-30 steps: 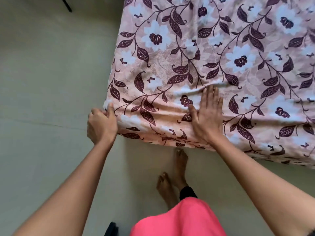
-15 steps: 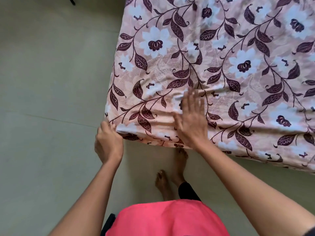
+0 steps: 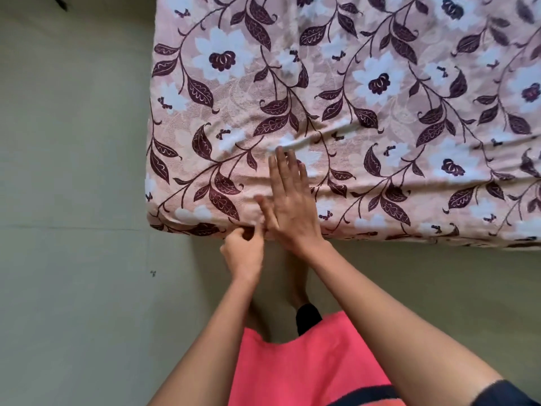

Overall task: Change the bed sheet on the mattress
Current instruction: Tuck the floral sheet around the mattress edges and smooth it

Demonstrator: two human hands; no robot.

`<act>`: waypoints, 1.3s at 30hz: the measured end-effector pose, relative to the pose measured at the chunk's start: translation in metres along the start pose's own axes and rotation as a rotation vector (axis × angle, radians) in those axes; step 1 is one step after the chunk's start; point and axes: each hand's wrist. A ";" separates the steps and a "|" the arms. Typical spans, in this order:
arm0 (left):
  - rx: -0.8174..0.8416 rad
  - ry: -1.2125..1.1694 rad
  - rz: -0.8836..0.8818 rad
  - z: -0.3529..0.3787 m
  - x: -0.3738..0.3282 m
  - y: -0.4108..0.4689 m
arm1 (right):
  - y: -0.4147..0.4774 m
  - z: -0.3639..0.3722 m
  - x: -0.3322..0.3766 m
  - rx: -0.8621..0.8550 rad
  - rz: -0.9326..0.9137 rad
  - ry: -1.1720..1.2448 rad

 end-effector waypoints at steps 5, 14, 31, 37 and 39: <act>-0.112 0.125 0.057 0.003 -0.008 -0.001 | 0.018 -0.025 -0.047 -0.039 0.220 -0.136; -0.129 0.167 0.112 0.003 0.008 0.003 | -0.011 0.001 -0.034 0.170 0.105 -0.268; 0.297 1.239 1.306 0.067 -0.097 0.033 | -0.120 -0.048 -0.118 0.187 0.537 -0.302; 0.359 1.291 1.398 0.095 -0.124 0.021 | -0.126 -0.069 -0.129 0.044 0.485 -0.173; 0.393 1.260 1.386 0.118 -0.134 0.007 | -0.089 -0.072 -0.142 -0.025 0.531 -0.117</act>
Point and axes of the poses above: each hand's wrist, its own y-axis towards the middle knuckle, its own z-axis out of the palm, x = y × z, and after that the axes turned 2 degrees about -y, right-handed
